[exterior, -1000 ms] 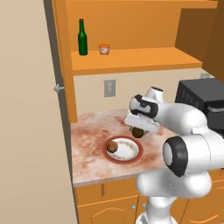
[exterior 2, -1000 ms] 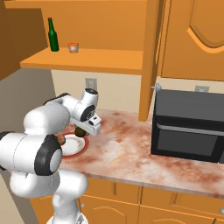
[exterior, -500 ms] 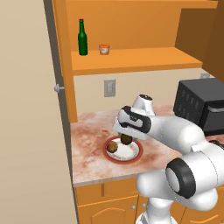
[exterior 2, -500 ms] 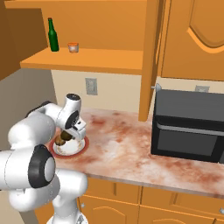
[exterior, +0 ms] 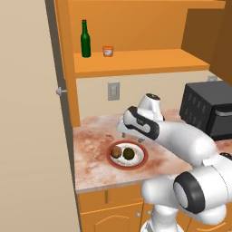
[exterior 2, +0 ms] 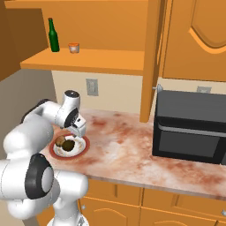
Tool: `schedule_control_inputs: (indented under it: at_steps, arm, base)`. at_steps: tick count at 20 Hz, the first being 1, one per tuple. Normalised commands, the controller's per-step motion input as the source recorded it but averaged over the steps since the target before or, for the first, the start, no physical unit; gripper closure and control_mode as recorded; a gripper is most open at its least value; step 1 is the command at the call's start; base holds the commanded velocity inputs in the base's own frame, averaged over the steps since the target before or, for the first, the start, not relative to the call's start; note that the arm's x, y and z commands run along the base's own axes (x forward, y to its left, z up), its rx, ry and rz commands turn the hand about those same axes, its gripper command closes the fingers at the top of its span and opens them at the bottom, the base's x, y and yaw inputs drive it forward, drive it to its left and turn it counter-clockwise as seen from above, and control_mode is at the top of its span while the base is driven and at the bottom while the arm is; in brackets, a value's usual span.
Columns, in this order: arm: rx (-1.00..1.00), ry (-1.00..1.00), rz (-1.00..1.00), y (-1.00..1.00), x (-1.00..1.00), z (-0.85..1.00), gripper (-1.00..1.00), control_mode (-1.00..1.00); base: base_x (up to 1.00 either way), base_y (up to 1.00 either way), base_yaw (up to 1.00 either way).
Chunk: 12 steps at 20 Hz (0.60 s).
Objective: Pick the avocado and bread from the counter and place them on the plate. Then pick the jam from the cabinet and place it next to the plate. Lastly close the cabinet door.
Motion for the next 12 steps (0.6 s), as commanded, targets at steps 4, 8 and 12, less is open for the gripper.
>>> schedule_control_inputs:
  at_steps: [4, 8, 12]
  arm:
    - [-0.03, -0.24, 0.0, 0.0, -0.16, 0.65, -1.0, -1.0]
    - [-0.1, -0.43, 0.06, 0.0, -0.81, 0.58, -1.0, -1.0]
    - [-0.1, -0.5, 0.08, 0.0, -0.86, 0.77, -1.0, -1.0]
  base:
    - [0.0, 0.0, 0.0]
    - [0.0, 0.0, 0.0]
    - [0.0, 0.0, 0.0]
